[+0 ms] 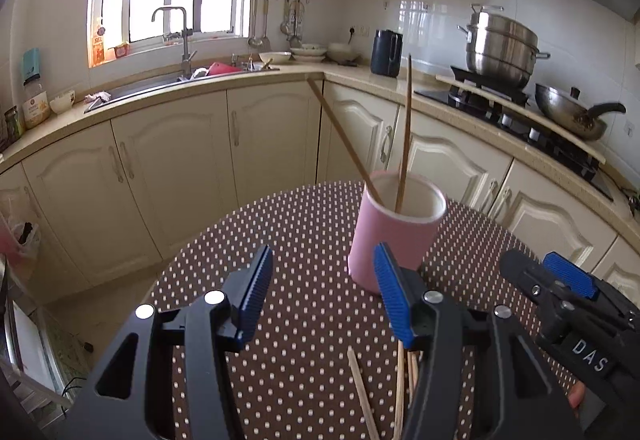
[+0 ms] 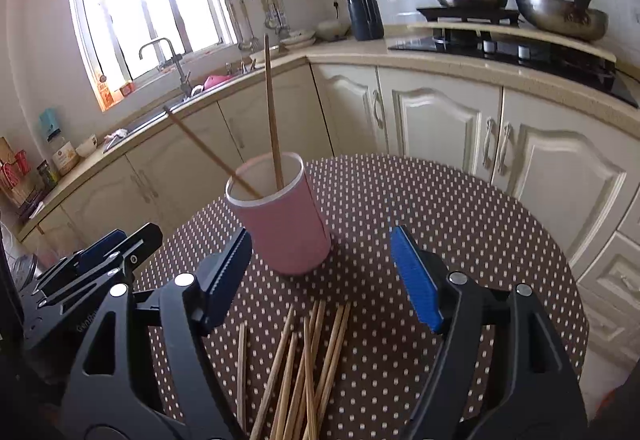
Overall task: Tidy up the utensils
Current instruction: 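Move both grippers back to the pile and each grasp one chopstick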
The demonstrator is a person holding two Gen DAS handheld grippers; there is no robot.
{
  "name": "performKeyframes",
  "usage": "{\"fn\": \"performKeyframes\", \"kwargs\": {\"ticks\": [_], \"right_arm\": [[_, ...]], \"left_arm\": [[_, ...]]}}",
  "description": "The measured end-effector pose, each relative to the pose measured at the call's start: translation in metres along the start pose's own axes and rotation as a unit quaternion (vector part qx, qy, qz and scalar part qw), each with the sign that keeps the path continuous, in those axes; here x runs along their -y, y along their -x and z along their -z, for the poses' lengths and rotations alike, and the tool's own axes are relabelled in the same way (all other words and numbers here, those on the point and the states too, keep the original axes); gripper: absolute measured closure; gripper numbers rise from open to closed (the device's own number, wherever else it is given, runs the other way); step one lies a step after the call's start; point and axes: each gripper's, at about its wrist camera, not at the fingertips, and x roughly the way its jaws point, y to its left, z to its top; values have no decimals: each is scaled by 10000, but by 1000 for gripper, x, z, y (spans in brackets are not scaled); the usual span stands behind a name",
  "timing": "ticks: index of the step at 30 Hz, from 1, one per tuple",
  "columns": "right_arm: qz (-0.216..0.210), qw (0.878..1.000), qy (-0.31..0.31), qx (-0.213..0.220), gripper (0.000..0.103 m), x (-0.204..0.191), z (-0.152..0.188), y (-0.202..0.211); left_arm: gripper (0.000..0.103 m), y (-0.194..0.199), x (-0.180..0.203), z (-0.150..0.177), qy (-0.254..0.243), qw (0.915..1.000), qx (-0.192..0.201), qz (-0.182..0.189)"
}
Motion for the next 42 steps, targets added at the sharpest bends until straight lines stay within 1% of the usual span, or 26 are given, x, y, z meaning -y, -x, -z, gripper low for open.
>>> {"fn": "performKeyframes", "kwargs": {"ticks": [3, 6, 12, 16, 19, 22, 25, 29, 31, 32, 33, 35, 37, 39, 42], "right_arm": [[31, 9999, -51, -152, 30, 3, 11, -1], [61, 9995, -84, -295, 30, 8, 20, -2], [110, 9981, -41, -612, 30, 11, 40, -5], [79, 9962, 5, -870, 30, 13, 57, -9], [37, 9942, -109, -1070, 30, 15, 70, -11], [-22, 9923, -76, -1238, 30, 13, 81, -14], [-44, 9909, 59, -1345, 30, 7, 92, -14], [-108, 9904, 206, -1362, 31, 0, 99, -15], [-160, 9901, 231, -1373, 46, -2, 101, -16], [-187, 9894, 230, -1423, 60, -2, 102, -17], [-192, 9885, 213, -1486, 68, -2, 104, -20], [-209, 9869, 169, -1592, 69, -2, 107, -23], [-198, 9873, 187, -1566, 73, -2, 109, -22], [-222, 9869, 176, -1590, 87, -2, 110, -23], [-253, 9867, 20, -1604, 91, 2, 113, -22]], "left_arm": [[51, -1, 0, 10, -39, 9999, -128, -45], [48, -4, -2, 24, -51, 9994, -345, -65], [48, -10, -4, 49, -40, 9972, -750, -48], [48, -13, -7, 64, -54, 9955, -946, -19], [48, -16, -9, 75, 16, 9934, -1147, 31], [48, -20, -9, 83, 5, 9913, -1317, 11], [48, -22, -7, 85, 31, 9905, -1377, 19], [48, -23, -8, 89, 58, 9893, -1459, 10], [48, -23, -8, 90, 69, 9892, -1466, 12], [48, -23, -8, 91, 72, 9891, -1471, 14], [48, -21, -9, 93, 77, 9890, -1476, 11], [48, -21, -10, 94, 92, 9887, -1495, 6], [48, -21, -11, 95, 104, 9883, -1522, 16], [48, -21, -10, 94, 108, 9880, -1542, 25], [48, -21, -8, 94, 72, 9878, -1552, 36]]}}
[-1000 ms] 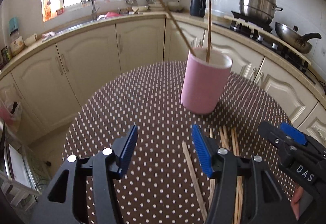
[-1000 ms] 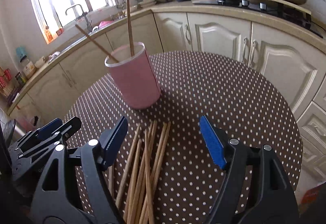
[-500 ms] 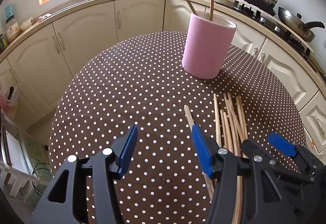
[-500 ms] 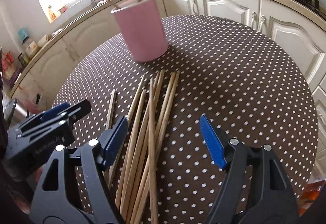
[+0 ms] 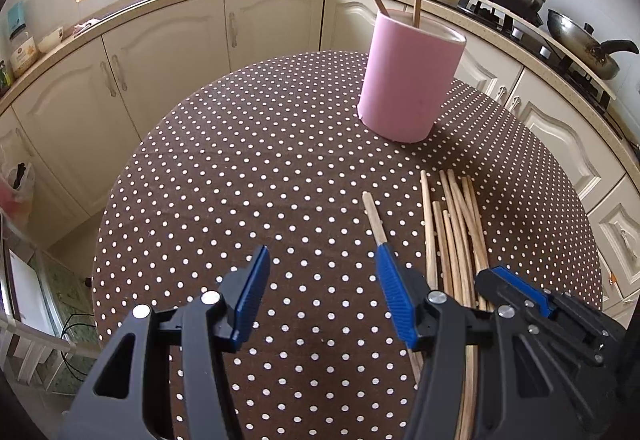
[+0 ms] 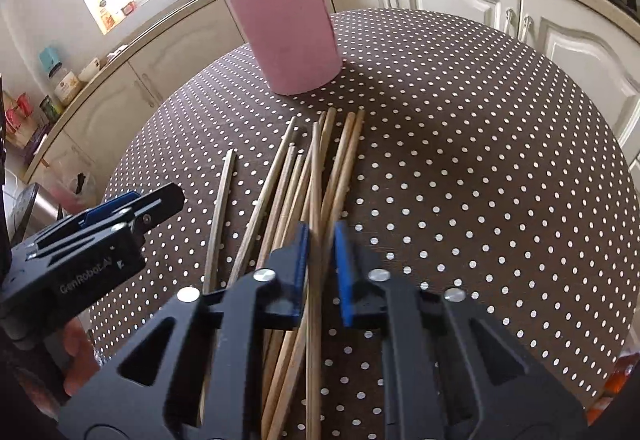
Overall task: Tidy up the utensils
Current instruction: 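Move both grippers back to the pile and each grasp one chopstick, then lift both held chopsticks upright and carry them over the pink cup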
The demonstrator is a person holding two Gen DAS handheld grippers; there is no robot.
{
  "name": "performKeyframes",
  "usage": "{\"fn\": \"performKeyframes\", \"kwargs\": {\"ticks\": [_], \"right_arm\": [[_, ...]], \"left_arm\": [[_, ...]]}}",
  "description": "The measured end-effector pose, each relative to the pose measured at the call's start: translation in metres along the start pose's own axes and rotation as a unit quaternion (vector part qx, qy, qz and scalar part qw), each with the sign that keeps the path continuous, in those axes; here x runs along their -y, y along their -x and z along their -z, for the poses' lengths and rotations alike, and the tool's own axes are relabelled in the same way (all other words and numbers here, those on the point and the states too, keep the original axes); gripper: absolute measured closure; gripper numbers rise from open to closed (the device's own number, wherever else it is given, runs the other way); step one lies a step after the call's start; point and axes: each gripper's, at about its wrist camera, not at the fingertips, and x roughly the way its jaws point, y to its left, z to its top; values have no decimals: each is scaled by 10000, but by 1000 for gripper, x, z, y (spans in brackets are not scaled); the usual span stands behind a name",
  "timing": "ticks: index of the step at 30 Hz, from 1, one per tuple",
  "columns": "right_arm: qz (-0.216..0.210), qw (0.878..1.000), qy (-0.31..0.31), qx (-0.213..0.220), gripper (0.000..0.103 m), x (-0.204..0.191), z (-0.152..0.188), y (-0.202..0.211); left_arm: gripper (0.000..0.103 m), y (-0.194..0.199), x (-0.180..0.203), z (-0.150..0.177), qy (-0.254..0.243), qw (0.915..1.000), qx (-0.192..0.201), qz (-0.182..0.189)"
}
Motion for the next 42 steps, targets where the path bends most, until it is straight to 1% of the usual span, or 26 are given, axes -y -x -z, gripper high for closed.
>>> {"fn": "performKeyframes", "kwargs": {"ticks": [2, 3, 6, 14, 17, 18, 21, 22, 23, 25, 26, 30, 36, 42], "right_arm": [[-112, 9998, -136, -19, 93, 4, 0, 0], [-132, 9998, -178, -16, 96, 6, 0, 1], [-201, 9994, -283, 29, 96, 13, -1, 5], [-129, 9985, -488, 208, 96, 25, -4, 14], [-55, 9982, -525, 289, 96, 28, -4, 18], [-61, 9980, -560, 282, 96, 30, -4, 18], [-66, 9978, -608, 244, 96, 34, -5, 16], [-66, 9978, -624, 229, 96, 35, -4, 16], [-68, 9977, -636, 221, 96, 36, -4, 15], [-76, 9977, -634, 217, 96, 35, -5, 14], [-77, 9977, -638, 217, 96, 35, -5, 14], [-81, 9976, -646, 229, 97, 37, -8, 13], [-60, 9975, -620, 325, 96, 36, -11, 20], [-38, 9973, -596, 431, 96, 33, -14, 30]], "left_arm": [[48, 0, 3, 0, -32, 10000, -13, 17], [48, 0, 4, 0, -47, 10000, -26, 31], [48, -2, 9, 1, -89, 9999, -70, 64], [45, -16, 26, 3, -201, 9993, -302, 88], [45, -25, 29, 3, -176, 9989, -433, 11], [42, -27, 32, 3, -184, 9989, -428, -23], [40, -34, 44, 1, -380, 9979, -435, -308], [41, -36, 46, 1, -378, 9979, -408, -339], [47, -36, 47, 0, -333, 9982, -377, -339], [84, -37, 48, -2, -336, 9984, -265, -379], [91, -38, 47, -4, -330, 9984, -260, -378], [96, -40, 43, -6, -306, 9987, -265, -303], [96, -35, 36, -4, -263, 9992, -262, -132], [96, -17, 30, -5, -229, 9997, 10, 52]]}}
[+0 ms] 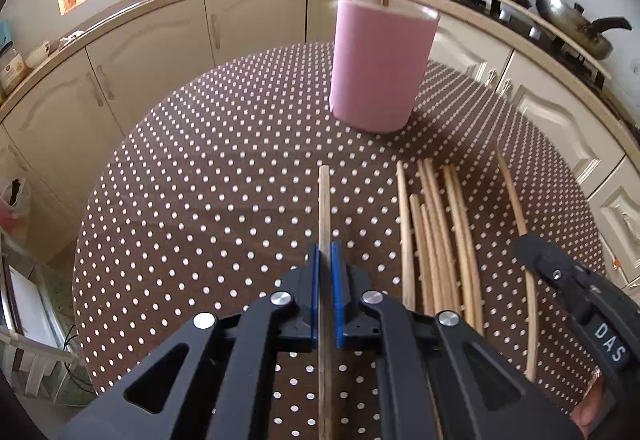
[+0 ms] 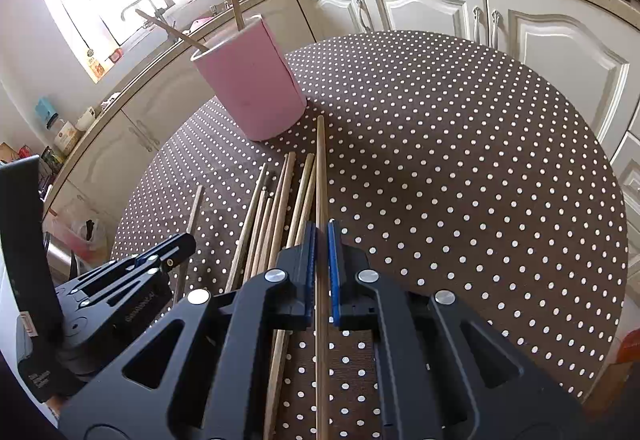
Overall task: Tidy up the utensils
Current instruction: 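Lift both held chopsticks upright and carry them over the pink cup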
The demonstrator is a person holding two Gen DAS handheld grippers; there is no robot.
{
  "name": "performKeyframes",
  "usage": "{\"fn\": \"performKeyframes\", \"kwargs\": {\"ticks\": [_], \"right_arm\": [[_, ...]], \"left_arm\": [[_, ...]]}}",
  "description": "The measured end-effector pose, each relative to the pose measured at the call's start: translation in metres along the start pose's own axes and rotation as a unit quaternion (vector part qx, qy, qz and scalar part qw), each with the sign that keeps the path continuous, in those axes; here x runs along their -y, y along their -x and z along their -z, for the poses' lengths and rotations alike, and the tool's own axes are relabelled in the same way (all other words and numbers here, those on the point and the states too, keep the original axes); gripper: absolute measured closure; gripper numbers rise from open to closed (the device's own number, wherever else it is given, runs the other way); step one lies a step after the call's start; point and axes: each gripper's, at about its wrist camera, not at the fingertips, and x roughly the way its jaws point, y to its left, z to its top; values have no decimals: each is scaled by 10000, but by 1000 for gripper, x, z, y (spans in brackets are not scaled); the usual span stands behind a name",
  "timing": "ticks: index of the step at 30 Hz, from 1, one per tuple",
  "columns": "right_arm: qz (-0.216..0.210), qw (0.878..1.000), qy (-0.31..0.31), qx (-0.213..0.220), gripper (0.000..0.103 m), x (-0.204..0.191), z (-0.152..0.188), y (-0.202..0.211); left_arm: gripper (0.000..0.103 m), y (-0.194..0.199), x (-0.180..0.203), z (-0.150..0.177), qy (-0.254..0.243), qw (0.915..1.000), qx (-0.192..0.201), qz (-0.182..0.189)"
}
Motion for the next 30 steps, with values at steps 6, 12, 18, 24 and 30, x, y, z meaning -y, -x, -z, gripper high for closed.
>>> {"fn": "performKeyframes", "kwargs": {"ticks": [6, 12, 18, 24, 30], "right_arm": [[17, 9999, 18, 144, 97, -3, -5, 11], [24, 9994, 80, 328, 97, -6, -12, 23], [-4, 9982, 92, 587, 97, -10, -21, 40], [-28, 9963, 196, 839, 97, -20, -32, 56], [50, 9932, 323, 1117, 97, -30, -45, 70]], "left_arm": [[96, 22, -10, -8, 142, 9992, 367, 100], [96, 45, -15, -15, 230, 9969, 722, 188], [96, 65, -16, -22, 249, 9945, 1003, 197], [96, 83, -11, -34, 198, 9912, 1308, 97], [96, 99, -11, -49, 291, 9863, 1622, 26]]}}
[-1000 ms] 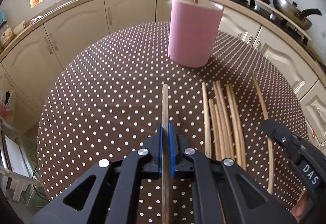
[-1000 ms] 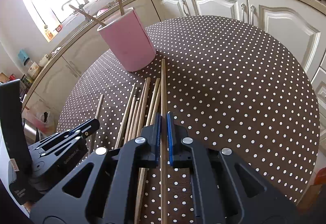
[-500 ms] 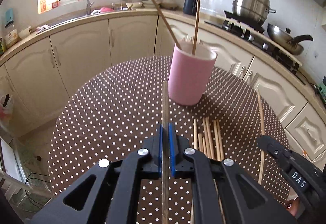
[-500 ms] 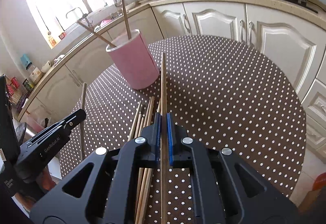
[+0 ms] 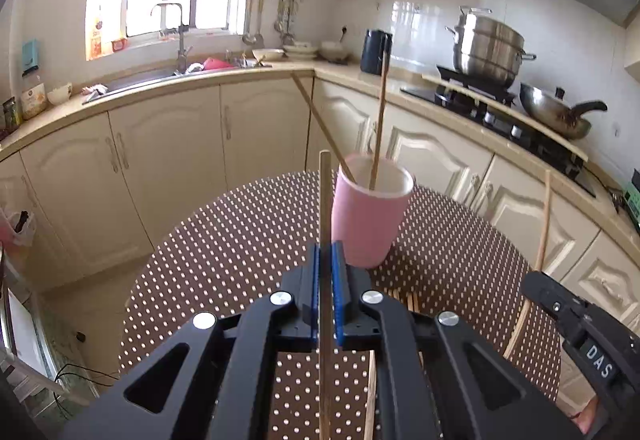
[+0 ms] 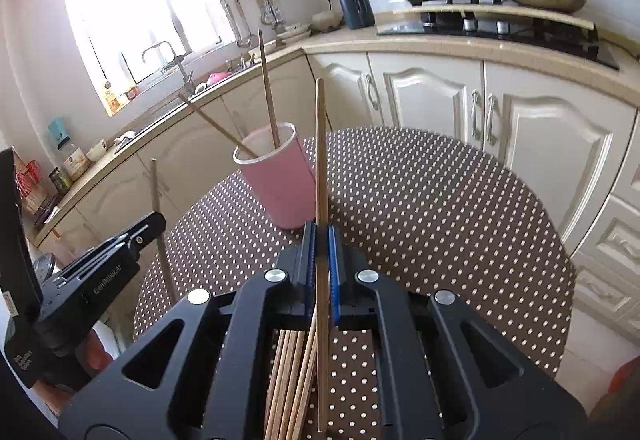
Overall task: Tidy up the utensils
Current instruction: 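Lift both held chopsticks upright and carry them over the pink cup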
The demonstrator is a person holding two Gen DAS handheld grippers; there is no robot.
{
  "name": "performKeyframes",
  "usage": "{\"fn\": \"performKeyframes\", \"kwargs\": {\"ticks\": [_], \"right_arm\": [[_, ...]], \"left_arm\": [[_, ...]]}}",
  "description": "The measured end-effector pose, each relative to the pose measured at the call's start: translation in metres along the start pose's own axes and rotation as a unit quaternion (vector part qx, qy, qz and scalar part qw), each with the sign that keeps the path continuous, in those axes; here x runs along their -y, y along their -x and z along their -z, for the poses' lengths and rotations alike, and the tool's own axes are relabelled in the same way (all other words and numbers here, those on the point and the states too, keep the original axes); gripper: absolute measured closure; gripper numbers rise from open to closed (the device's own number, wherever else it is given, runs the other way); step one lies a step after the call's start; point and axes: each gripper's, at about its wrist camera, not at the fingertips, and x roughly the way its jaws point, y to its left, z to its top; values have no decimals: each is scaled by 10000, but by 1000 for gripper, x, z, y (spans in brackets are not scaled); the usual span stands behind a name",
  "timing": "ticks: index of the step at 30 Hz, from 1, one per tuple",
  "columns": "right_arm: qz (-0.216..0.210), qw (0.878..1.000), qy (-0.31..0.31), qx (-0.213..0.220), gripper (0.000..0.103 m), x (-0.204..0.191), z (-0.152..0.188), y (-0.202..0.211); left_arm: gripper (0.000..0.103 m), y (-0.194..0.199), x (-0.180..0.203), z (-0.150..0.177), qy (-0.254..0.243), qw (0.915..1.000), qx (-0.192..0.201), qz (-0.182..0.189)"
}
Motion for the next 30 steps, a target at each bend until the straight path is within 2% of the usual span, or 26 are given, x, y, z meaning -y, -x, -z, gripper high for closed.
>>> {"fn": "performKeyframes", "kwargs": {"ticks": [6, 15, 30], "right_arm": [[0, 9998, 65, 207, 97, -6, -14, 6], [34, 9975, 253, 661, 97, -22, -54, 8], [-44, 9885, 461, 1442, 97, -46, -126, 3]], "left_arm": [[96, 6, 1, -18, 14, 9997, 255, -67], [96, 8, 10, -47, -66, 9983, 560, -147], [96, 13, 24, -124, 185, 9894, 1442, -54]]}}
